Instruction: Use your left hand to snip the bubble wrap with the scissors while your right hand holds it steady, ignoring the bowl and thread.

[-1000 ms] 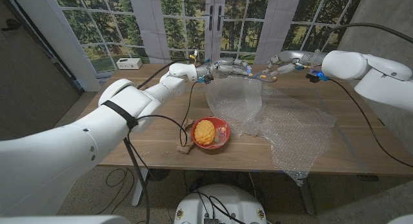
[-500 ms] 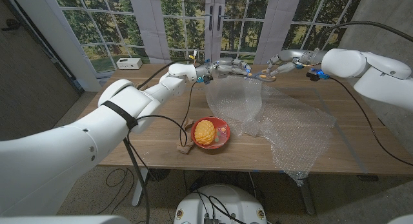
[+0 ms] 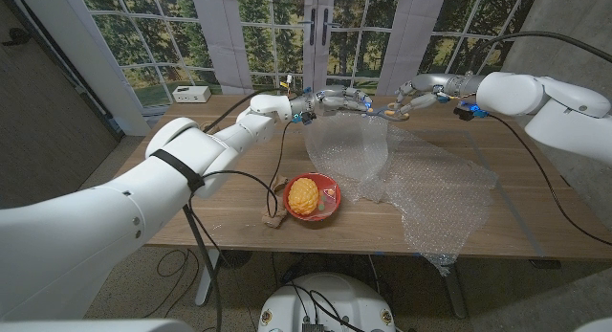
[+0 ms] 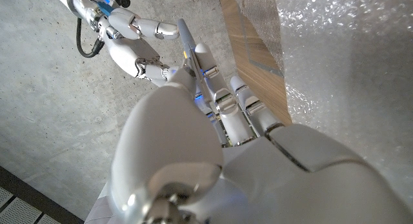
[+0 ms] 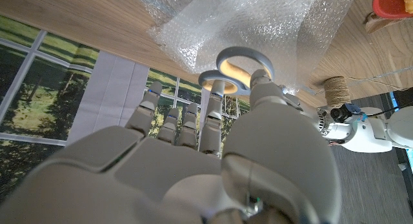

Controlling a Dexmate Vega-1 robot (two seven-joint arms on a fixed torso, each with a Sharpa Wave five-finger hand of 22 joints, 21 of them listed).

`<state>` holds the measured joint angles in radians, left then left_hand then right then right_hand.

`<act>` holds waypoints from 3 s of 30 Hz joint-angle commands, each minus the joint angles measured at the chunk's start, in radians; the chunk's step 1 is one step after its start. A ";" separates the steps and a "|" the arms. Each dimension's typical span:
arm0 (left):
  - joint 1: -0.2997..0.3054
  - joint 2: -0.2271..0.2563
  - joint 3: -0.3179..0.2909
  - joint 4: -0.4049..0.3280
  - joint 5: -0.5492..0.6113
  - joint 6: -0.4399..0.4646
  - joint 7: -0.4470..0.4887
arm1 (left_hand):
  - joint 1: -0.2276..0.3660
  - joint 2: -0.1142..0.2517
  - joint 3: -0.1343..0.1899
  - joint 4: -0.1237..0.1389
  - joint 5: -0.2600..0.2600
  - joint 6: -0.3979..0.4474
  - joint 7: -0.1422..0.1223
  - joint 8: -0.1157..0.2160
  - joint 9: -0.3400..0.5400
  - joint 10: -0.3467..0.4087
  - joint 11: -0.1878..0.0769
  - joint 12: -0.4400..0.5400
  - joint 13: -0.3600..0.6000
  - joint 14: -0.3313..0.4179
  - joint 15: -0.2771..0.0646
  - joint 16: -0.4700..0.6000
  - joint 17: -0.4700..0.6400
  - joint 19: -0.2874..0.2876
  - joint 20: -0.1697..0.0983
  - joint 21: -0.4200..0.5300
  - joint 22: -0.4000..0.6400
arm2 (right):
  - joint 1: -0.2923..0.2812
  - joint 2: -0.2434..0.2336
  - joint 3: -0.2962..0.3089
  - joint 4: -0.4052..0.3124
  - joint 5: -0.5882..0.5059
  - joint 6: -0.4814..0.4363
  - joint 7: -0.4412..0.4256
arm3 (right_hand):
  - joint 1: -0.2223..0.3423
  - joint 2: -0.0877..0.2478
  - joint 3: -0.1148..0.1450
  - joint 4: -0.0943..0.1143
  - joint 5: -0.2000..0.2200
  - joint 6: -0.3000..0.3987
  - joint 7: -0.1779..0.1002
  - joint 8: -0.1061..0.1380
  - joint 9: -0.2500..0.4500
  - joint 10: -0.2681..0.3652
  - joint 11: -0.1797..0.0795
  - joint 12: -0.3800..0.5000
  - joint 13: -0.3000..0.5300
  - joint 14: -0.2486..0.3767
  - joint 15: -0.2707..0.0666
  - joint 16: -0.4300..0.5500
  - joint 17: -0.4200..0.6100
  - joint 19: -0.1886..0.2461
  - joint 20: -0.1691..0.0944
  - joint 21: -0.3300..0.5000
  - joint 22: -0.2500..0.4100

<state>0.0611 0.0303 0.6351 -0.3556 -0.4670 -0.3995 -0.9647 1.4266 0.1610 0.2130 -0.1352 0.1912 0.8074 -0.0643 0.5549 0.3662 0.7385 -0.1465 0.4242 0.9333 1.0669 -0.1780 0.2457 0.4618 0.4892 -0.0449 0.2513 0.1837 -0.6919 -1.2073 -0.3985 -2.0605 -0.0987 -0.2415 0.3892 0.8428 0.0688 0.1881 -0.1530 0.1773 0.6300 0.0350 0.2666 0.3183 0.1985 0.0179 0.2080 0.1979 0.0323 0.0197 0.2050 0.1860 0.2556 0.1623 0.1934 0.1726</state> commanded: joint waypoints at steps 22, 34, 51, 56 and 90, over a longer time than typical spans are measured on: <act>-0.008 -0.008 0.005 -0.002 0.005 -0.019 -0.014 | 0.008 0.002 -0.008 0.003 0.005 0.005 0.000 0.003 -0.001 0.011 0.001 -0.006 0.006 0.002 -0.065 -0.006 0.007 0.008 -0.061 -0.005 0.003 | 0.023 -0.006 -0.015 0.020 -0.029 0.031 0.063 | 0.033 0.010 0.016 -0.002 0.002 0.003 -0.030 0.001 0.012 -0.003 -0.015 0.001 0.001 -0.005 -0.013 -0.002 0.003 -0.004 -0.015 0.000 0.002; -0.009 -0.010 0.006 0.000 0.004 -0.012 -0.016 | 0.008 0.002 -0.008 0.003 0.005 0.006 -0.001 0.004 -0.002 0.011 0.001 -0.008 0.008 0.002 -0.065 -0.008 0.008 0.010 -0.063 -0.005 0.004 | 0.016 -0.017 -0.011 -0.005 -0.055 0.018 0.071 | 0.036 0.004 0.013 -0.002 0.001 0.016 -0.020 0.005 0.015 0.002 -0.013 0.002 0.001 -0.004 -0.013 -0.002 0.003 -0.006 -0.014 0.000 0.002; -0.004 -0.014 -0.001 -0.001 -0.002 -0.027 -0.031 | 0.008 0.002 -0.009 0.003 0.005 0.003 0.003 0.003 -0.003 0.013 -0.001 -0.012 0.010 0.003 -0.065 -0.012 0.009 0.024 -0.067 0.001 0.004 | 0.040 -0.008 -0.032 -0.008 -0.090 0.018 0.116 | 0.047 -0.013 0.004 -0.001 0.003 0.099 -0.025 0.018 0.004 0.039 -0.051 0.008 0.000 0.012 -0.054 0.003 0.003 -0.002 -0.017 0.002 0.003; -0.005 -0.013 -0.002 -0.001 -0.003 -0.030 -0.036 | 0.008 0.001 -0.010 0.003 0.005 0.002 0.003 0.003 -0.002 0.015 0.001 -0.013 0.009 0.004 -0.065 -0.012 0.010 0.024 -0.067 0.001 0.005 | 0.046 -0.011 -0.040 -0.014 -0.117 0.021 0.130 | 0.044 -0.020 -0.001 0.002 0.003 0.077 -0.015 0.002 -0.003 0.031 -0.035 0.003 -0.001 0.005 -0.054 0.000 0.003 -0.002 -0.018 0.002 0.003; -0.004 -0.016 0.004 -0.001 0.004 -0.037 -0.026 | 0.009 0.001 -0.012 0.003 0.006 0.004 0.001 0.003 -0.004 0.016 0.002 -0.017 0.015 0.004 -0.065 -0.016 0.011 0.024 -0.067 0.000 0.005 | 0.115 0.033 -0.082 0.011 -0.218 0.030 0.242 | 0.046 -0.028 -0.012 0.008 0.009 0.064 -0.001 -0.027 -0.026 0.033 -0.008 0.002 0.000 -0.003 -0.029 -0.001 0.003 -0.009 -0.017 0.001 0.003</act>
<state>0.0569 0.0148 0.6378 -0.3566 -0.4647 -0.4315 -0.9925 1.4265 0.1609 0.2047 -0.1350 0.1913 0.8074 -0.0643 0.5549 0.3619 0.7456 -0.1461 0.4058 0.9425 1.0669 -0.1779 0.2359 0.4705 0.5017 -0.0466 0.2476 0.1836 -0.5777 -1.1868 -0.4821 -2.0539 -0.2968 -0.2161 0.6303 0.8779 0.0409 0.1811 -0.1459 0.1815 0.6680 0.0360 0.2307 0.2921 0.2178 0.0128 0.2036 0.1955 0.0209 -0.0126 0.1990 0.1864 0.2446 0.1483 0.1933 0.1726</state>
